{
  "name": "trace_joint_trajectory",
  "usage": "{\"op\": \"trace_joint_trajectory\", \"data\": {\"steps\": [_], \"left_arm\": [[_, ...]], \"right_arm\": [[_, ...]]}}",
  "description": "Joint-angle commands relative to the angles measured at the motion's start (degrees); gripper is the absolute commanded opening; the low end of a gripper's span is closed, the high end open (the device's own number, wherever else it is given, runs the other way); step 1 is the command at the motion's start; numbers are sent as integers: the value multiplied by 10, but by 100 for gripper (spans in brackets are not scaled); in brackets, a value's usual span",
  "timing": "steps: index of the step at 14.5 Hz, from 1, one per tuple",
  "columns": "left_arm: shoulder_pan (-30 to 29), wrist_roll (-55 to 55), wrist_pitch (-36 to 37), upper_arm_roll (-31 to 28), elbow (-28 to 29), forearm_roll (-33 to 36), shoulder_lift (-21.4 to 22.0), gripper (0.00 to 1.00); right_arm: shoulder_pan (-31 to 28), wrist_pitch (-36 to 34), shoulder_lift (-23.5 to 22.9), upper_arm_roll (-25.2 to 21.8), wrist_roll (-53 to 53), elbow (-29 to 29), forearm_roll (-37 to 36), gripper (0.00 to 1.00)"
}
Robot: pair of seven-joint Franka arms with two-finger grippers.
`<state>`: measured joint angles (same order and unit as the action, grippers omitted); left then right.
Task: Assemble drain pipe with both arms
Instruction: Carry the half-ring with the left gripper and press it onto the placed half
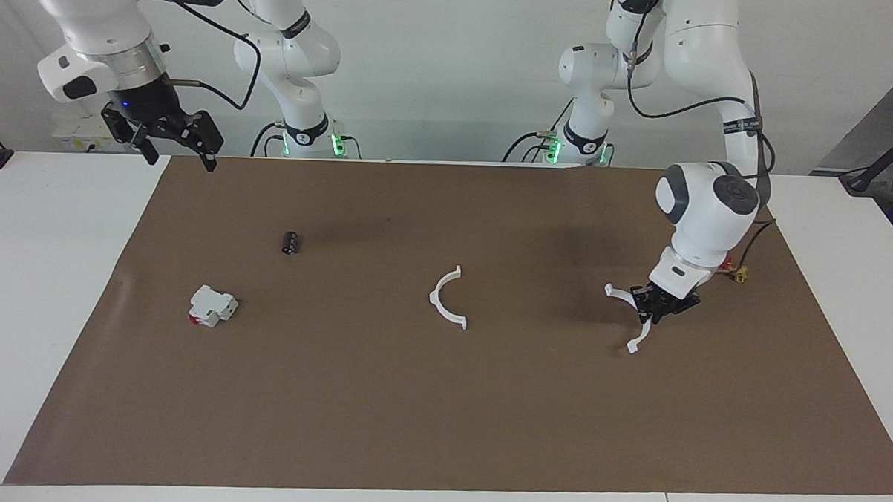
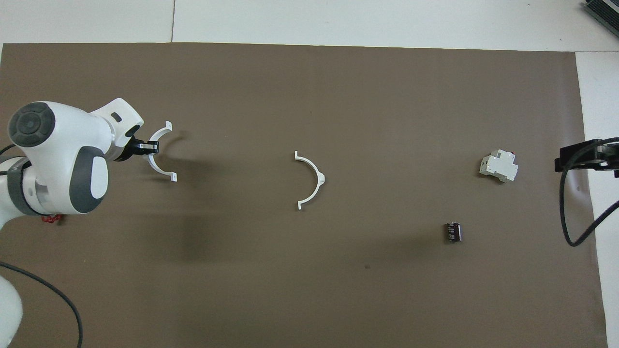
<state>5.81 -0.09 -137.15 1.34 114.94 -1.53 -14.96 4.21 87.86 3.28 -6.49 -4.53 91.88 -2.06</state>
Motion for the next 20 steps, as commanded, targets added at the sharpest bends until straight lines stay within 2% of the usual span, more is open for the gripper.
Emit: {"op": "trace_joint_trajectory", "data": {"steps": [1, 5, 9, 11, 14, 18, 20], "left_arm": [[72, -70, 15, -11, -8, -1, 2, 0], [164, -233, 16, -8, -16, 91, -9, 0], [218, -285, 21, -8, -53, 94, -45, 0], [230, -292, 28, -6, -72, 92, -59, 0], [255, -293, 27, -6, -59, 91, -63, 0], [264, -293, 4, -4, -38, 91, -60, 0], [265, -292, -30, -4, -28, 91, -60, 0]], "right_arm": [[3, -1, 2, 4, 13, 8, -5, 100], [3, -1, 3, 4, 15, 9, -5, 100], [-2, -6, 9, 5, 16, 20, -4, 100], [-7, -9, 10, 2, 22, 21, -4, 100], [-29, -3, 21, 2, 65, 41, -4, 100], [-22, -2, 2, 4, 62, 6, -13, 100], [-22, -6, 1, 5, 62, 1, -7, 100]]}}
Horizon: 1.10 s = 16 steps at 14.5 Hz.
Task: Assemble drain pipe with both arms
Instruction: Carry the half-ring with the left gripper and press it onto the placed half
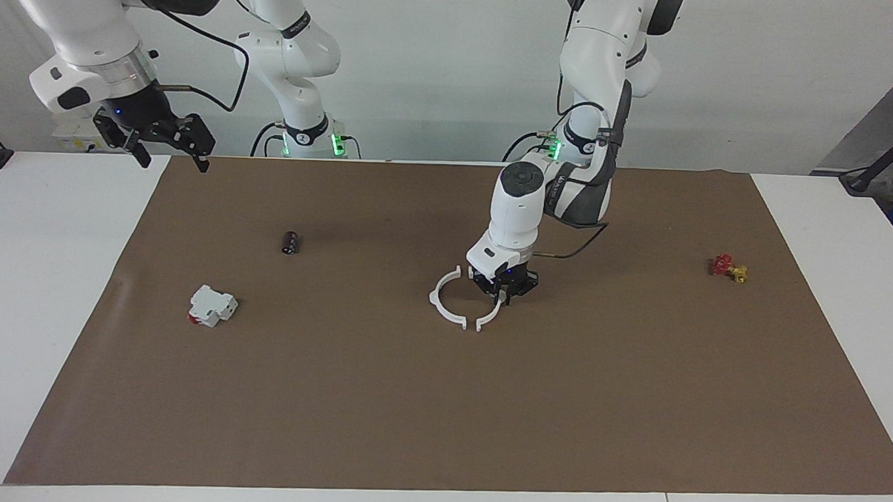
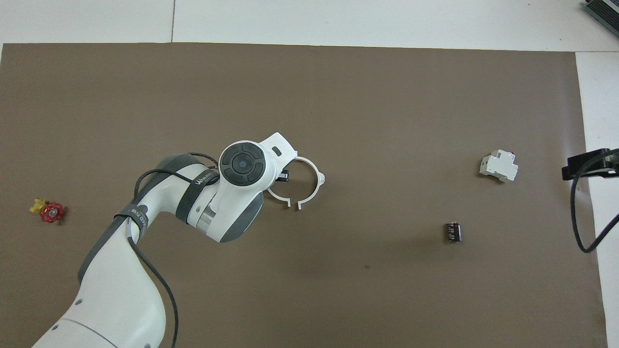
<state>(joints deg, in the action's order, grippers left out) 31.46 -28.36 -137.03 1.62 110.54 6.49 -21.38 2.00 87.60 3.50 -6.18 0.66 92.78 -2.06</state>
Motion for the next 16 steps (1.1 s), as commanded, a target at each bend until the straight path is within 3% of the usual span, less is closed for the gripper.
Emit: {"op": "trace_joint_trajectory", "data": {"steps": [1, 14, 15, 16], "left_arm": [[9, -10, -53, -6, 20, 11, 3, 0], [24, -12, -30, -6, 23, 10, 8, 0], [25, -12, -30, -6, 21, 10, 7, 22], [24, -12, -31, -6, 22, 10, 7, 51]], "right_arm": [[0, -7, 0, 3, 9, -6, -5, 100], [-2, -2, 2, 3, 12, -1, -5, 100], [-2, -2, 2, 3, 11, -1, -5, 100], [-2, -2, 3, 3, 11, -1, -5, 100]]}}
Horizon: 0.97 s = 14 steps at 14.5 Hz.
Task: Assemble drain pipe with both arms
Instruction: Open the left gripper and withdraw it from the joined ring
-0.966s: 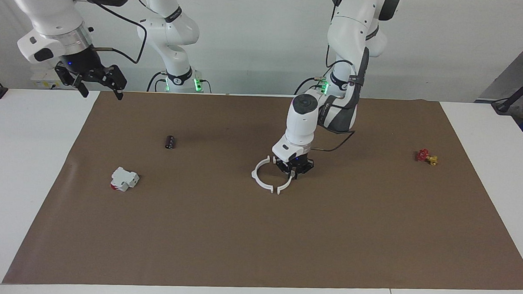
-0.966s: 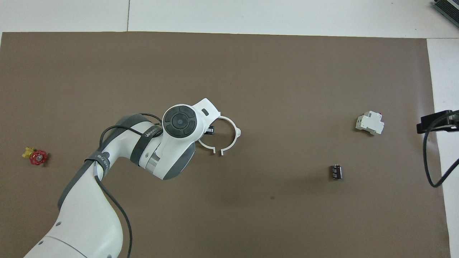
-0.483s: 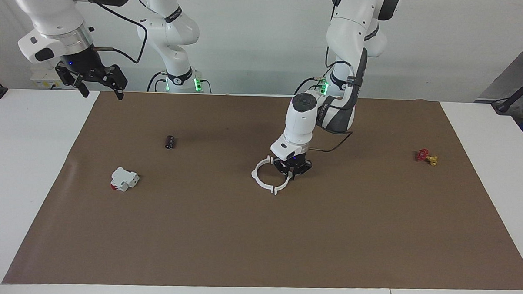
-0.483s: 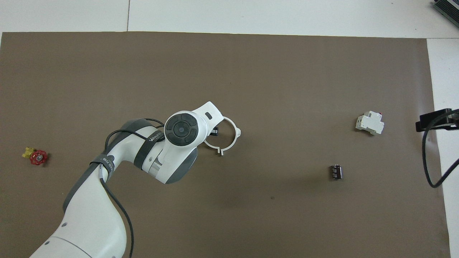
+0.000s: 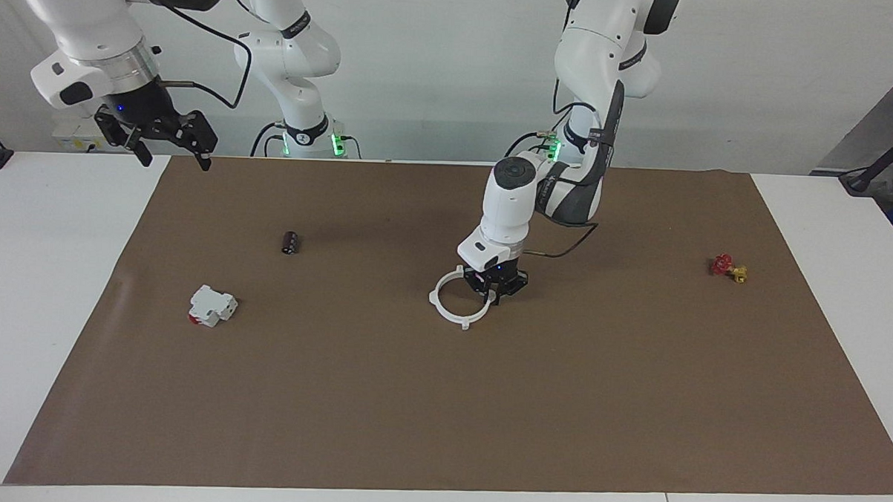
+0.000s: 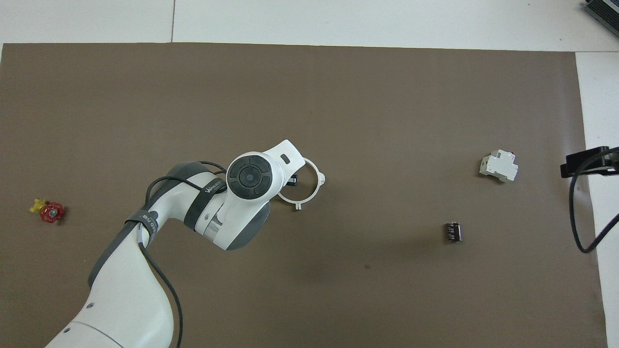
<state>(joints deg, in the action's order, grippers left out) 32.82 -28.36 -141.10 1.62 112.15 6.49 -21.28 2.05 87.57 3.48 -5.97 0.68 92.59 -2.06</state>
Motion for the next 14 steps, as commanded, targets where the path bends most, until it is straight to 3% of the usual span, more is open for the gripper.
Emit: {"op": "trace_joint_trajectory", "data": {"steps": [1, 2, 6, 8, 14], "left_arm": [[10, -12, 7, -7, 5, 10, 6, 80], [10, -11, 5, -7, 4, 10, 6, 99], [5, -13, 13, -7, -19, 9, 14, 100], [-4, -10, 25, -7, -14, 9, 47, 100], [-84, 8, 156, -7, -11, 9, 150, 100]], "right_arm": [[-2, -1, 3, 1, 11, 1, -5, 100], [-2, -1, 3, 1, 11, 1, -5, 100], [1, -2, 3, 3, 12, 1, -5, 100], [1, -2, 6, 3, 11, 1, -5, 100], [0, -2, 7, 3, 11, 1, -5, 100]]}}
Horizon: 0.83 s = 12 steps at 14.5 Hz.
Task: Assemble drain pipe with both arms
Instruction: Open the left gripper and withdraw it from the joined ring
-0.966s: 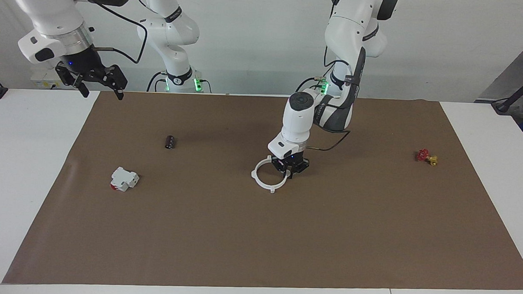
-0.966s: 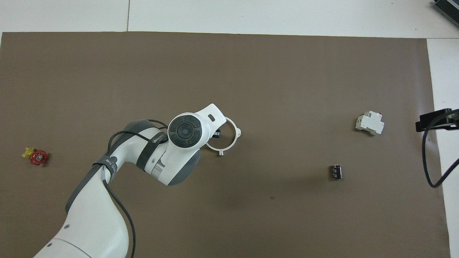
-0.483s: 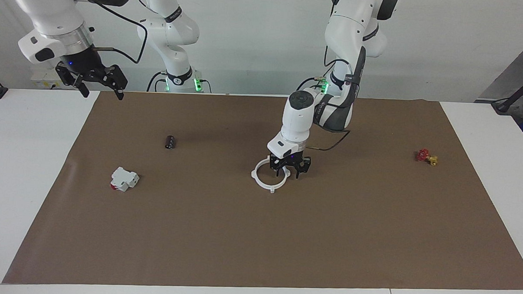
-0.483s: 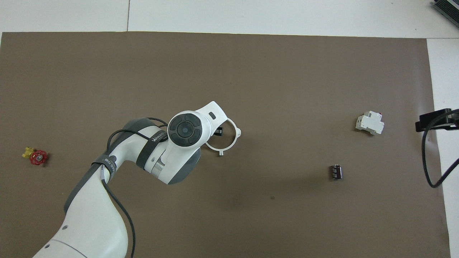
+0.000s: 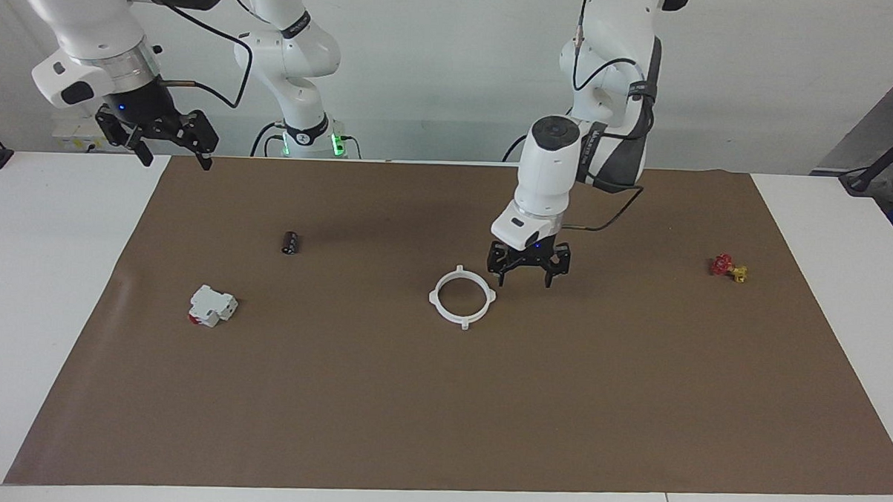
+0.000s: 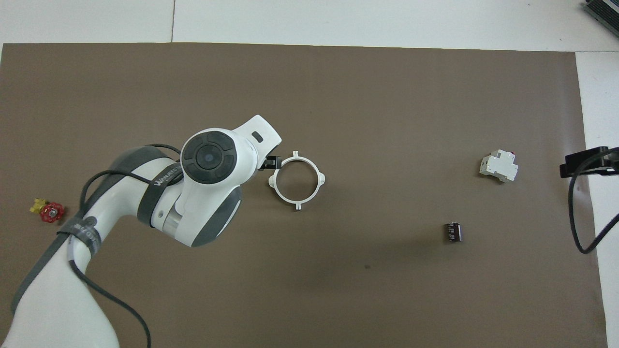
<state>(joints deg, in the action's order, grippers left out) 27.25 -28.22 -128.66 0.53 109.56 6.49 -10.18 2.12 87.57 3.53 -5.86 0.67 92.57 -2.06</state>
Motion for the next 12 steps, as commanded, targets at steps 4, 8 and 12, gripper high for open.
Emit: {"op": "trace_joint_trajectory", "data": {"steps": [4, 8, 12], "left_arm": [[-92, 143, 93, 3, 10, -29, 69, 100], [-171, 294, 156, 0, 10, -84, 118, 100], [-232, 330, 220, -3, -4, -84, 156, 100]], "right_arm": [[0, -2, 7, 1, 12, 2, -5, 100], [0, -2, 7, 1, 11, 2, -5, 100], [0, -2, 7, 1, 12, 2, -5, 100]]}}
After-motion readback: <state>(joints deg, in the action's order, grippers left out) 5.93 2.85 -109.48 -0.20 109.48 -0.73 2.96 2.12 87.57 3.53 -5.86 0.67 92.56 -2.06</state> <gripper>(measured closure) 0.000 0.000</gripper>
